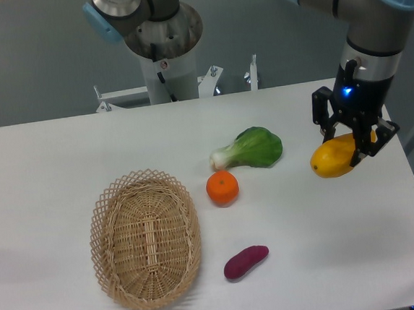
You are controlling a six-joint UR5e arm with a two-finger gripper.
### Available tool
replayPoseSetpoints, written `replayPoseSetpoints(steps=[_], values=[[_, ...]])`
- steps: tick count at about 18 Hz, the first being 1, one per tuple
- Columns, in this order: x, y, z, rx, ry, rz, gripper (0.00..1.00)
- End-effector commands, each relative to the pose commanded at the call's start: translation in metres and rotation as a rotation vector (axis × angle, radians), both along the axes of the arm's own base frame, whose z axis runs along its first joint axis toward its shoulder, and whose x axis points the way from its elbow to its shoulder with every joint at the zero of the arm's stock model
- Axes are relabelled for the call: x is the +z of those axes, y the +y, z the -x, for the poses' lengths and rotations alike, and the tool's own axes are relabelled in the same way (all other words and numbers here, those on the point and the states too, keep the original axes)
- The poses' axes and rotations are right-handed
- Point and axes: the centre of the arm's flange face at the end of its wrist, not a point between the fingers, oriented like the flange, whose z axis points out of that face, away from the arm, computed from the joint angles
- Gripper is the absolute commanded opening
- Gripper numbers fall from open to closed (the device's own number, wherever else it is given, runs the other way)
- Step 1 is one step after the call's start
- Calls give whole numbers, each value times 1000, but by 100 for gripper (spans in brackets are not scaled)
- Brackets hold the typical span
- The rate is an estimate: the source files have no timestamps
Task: Place the mango in the basket
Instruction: 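Lift the yellow mango in the gripper and carry it toward the basket, then lower the held mango into the wicker basket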
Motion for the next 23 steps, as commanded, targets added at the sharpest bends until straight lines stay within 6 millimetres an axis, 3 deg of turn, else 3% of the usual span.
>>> replayPoseSetpoints(steps=[3,8,16,21,23], values=[[-12,1,-9,3,-23,10,49],[-11,11,-35,14,-42,13,49],[-19,83,-106,131,-82,-6,48],[-48,118,-165,168,-72,21,48],[-69,131,-192,195,-84,35,48]])
